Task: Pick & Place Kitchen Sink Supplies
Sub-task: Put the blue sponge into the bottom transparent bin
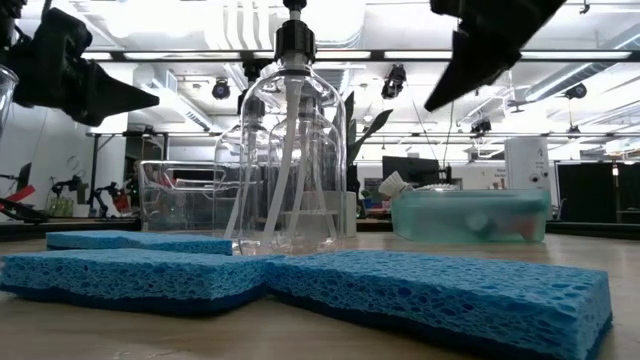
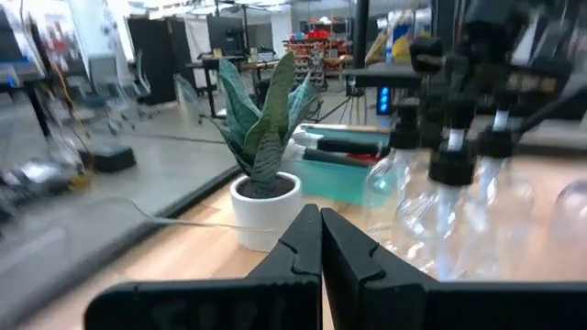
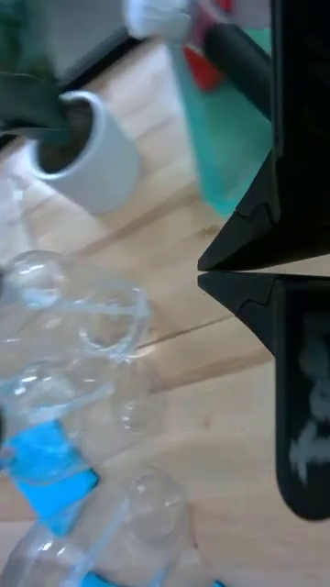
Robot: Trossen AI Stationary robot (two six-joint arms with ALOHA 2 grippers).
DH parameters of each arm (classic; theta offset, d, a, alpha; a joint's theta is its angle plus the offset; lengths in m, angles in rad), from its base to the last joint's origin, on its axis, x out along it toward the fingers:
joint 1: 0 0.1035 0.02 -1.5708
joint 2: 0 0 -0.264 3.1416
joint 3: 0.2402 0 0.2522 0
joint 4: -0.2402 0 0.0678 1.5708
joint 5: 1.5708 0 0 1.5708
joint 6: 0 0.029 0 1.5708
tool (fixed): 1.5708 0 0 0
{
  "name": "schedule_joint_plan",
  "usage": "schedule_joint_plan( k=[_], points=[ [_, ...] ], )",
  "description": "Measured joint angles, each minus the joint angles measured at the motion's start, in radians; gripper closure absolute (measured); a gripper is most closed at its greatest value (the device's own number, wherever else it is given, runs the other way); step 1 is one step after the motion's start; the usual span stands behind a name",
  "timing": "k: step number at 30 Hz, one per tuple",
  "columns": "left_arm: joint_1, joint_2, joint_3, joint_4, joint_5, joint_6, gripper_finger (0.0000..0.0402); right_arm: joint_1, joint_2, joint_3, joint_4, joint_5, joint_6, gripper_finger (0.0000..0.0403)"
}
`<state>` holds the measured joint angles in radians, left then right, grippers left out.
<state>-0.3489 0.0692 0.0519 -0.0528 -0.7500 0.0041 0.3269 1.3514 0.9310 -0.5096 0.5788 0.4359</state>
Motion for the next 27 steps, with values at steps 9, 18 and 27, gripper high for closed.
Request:
schedule_joint_plan(
  k=[9, 18, 27],
  points=[
    [0.0, -0.001, -0.001, 0.108, -0.004, -0.281, 0.0401, -0.027, -0.01, -0.001, 0.087, -0.005, -0.171, 0.0394],
    [0.0, 0.004, 0.0, 0.153, 0.066, -0.384, 0.0399, -0.018, -0.263, -0.263, 0.47, -0.194, -0.309, 0.0394],
    [0.0, 0.088, 0.112, -0.129, 0.192, -0.503, 0.0307, -0.028, -0.612, -0.569, 0.605, -0.195, -0.392, 0.0394]
  ],
)
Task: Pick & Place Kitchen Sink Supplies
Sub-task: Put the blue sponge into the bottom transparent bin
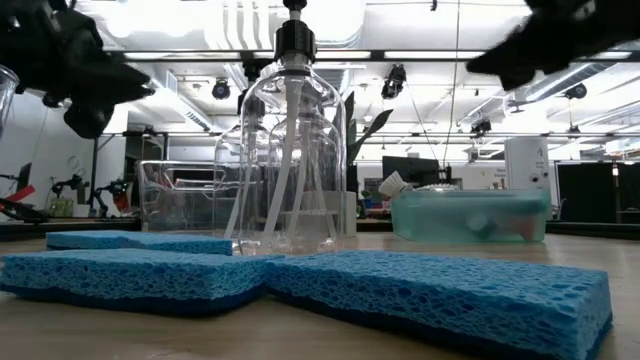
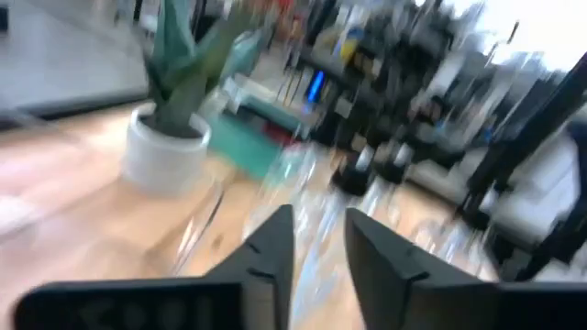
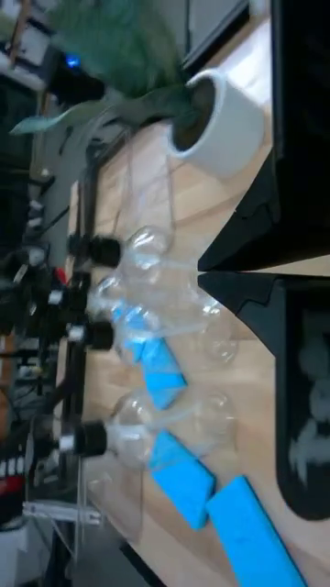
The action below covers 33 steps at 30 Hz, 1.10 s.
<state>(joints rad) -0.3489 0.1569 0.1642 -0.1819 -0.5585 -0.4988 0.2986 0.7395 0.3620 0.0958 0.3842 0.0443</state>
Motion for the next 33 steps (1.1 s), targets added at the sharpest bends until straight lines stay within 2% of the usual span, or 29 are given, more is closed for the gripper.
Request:
schedule_joint_plan(
  k=[6, 11, 15, 20, 24, 30, 33],
  points=[
    [0.0, 0.107, 0.148, -0.293, 0.125, -0.038, 0.0229, 0.0, -0.175, -0.119, -0.002, -0.054, 0.043, 0.0394],
    [0.0, 0.253, 0.231, -0.428, 0.215, -0.034, 0.0206, 0.0, -0.28, -0.204, 0.02, -0.082, 0.113, 0.0394],
    [-0.003, 0.403, 0.275, -0.443, 0.296, 0.039, 0.0204, -0.002, -0.33, -0.249, 0.064, -0.139, 0.14, 0.0394],
    [-0.023, 0.597, 0.309, -0.444, 0.342, 0.106, 0.0204, -0.002, -0.369, -0.257, 0.08, -0.316, 0.142, 0.0394],
    [-0.039, 0.732, 0.328, -0.45, 0.35, 0.134, 0.0204, -0.002, -0.379, -0.268, 0.097, -0.336, 0.145, 0.0394],
    [-0.042, 0.872, 0.349, -0.458, 0.347, 0.201, 0.0204, -0.005, -0.401, -0.322, 0.183, -0.341, 0.114, 0.0394],
    [-0.045, 0.923, 0.358, -0.438, 0.341, 0.251, 0.0204, -0.007, -0.413, -0.353, 0.195, -0.375, 0.128, 0.0394]
  ],
)
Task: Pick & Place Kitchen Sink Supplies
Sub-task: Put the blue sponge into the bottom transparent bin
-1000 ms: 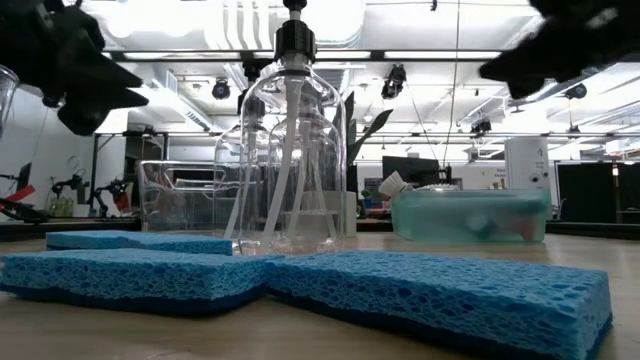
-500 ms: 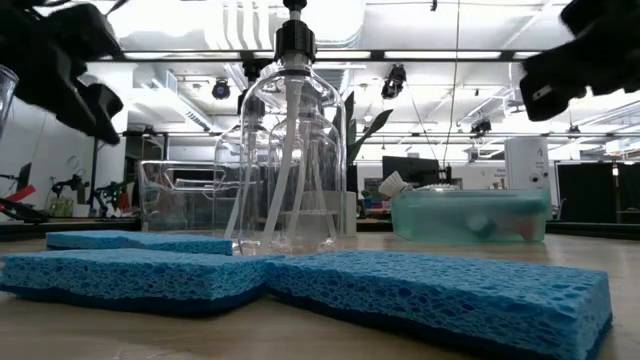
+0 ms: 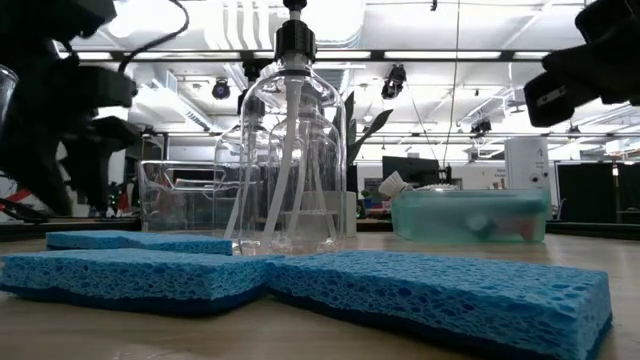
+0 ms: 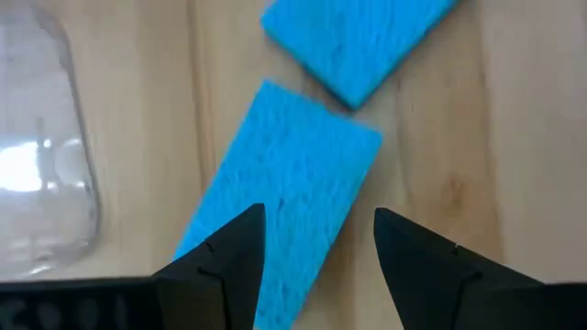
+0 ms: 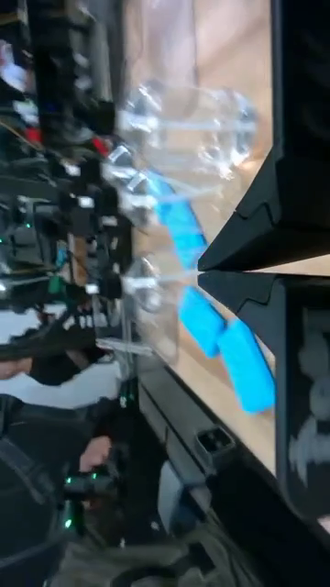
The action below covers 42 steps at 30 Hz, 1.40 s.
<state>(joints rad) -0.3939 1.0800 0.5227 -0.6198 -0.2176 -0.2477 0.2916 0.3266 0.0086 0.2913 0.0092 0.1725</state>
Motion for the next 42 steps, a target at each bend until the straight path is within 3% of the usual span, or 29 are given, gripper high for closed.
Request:
schedule_joint_plan(
  k=[14, 17, 26, 31, 42],
  points=[
    [-0.004, 0.202, 0.0, 0.024, -0.016, 0.037, 0.0212, 0.0, 0.003, 0.0, -0.027, -0.008, 0.055, 0.0394],
    [-0.004, 0.218, 0.0, 0.027, -0.012, 0.034, 0.0244, 0.0, 0.003, 0.0, -0.026, -0.008, 0.041, 0.0394],
    [-0.003, 0.218, 0.001, 0.04, -0.02, 0.013, 0.0391, 0.0, 0.003, 0.0, -0.026, -0.008, 0.043, 0.0394],
    [-0.005, 0.202, 0.045, -0.013, -0.017, -0.021, 0.0397, 0.0, 0.003, 0.0, -0.026, -0.008, 0.044, 0.0394],
    [-0.039, 0.141, 0.27, -0.344, -0.008, -0.105, 0.0401, 0.0, 0.003, 0.0, -0.026, -0.008, 0.044, 0.0394]
  ],
)
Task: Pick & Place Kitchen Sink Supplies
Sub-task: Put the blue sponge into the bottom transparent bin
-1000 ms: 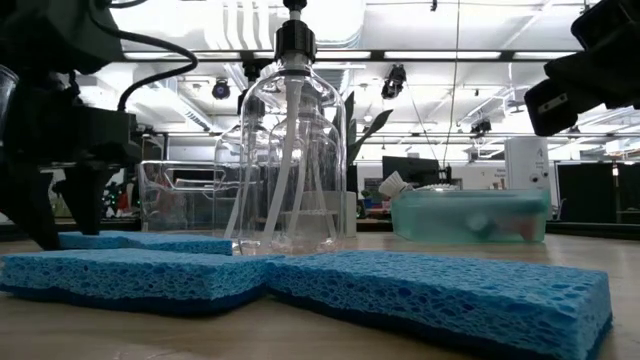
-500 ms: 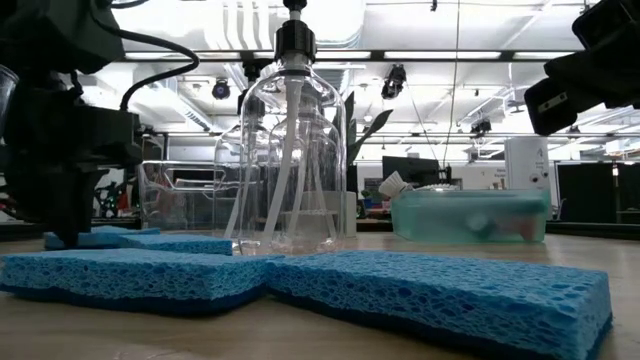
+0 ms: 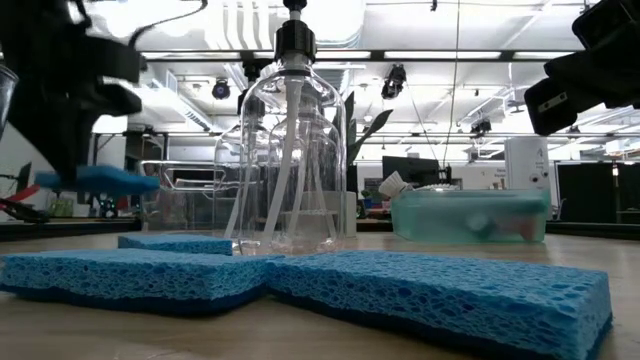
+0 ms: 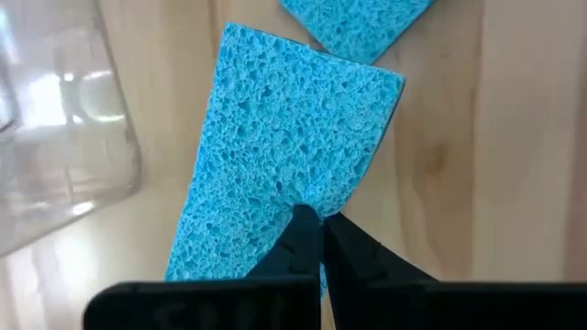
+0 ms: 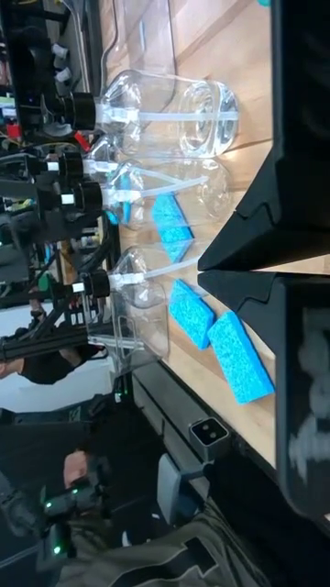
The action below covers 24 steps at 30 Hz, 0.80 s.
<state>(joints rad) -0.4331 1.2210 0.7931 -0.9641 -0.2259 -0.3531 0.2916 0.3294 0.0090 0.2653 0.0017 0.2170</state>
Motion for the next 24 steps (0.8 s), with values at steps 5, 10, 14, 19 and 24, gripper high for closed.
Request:
schedule_joint_plan(
  k=[5, 10, 14, 19, 24],
  points=[
    [-0.053, -0.01, 0.13, -0.129, 0.056, -0.089, 0.0401, 0.0, 0.0, 0.0, 0.0, 0.0, 0.0, 0.0394],
    [-0.155, -0.014, 0.262, -0.165, 0.105, -0.192, 0.0401, 0.0, 0.0, 0.0, 0.0, 0.0, 0.0, 0.0394],
    [-0.255, -0.014, 0.345, -0.164, 0.112, -0.29, 0.0401, 0.0, 0.0, 0.0, 0.0, 0.0, 0.0, 0.0394],
    [-0.375, -0.014, 0.388, -0.138, 0.111, -0.444, 0.0401, 0.0, 0.0, 0.0, 0.0, 0.0, 0.0, 0.0394],
    [-0.467, -0.002, 0.369, -0.035, 0.112, -0.563, 0.0402, 0.0, 0.0, 0.0, 0.0, 0.0, 0.0, 0.0394]
  ],
)
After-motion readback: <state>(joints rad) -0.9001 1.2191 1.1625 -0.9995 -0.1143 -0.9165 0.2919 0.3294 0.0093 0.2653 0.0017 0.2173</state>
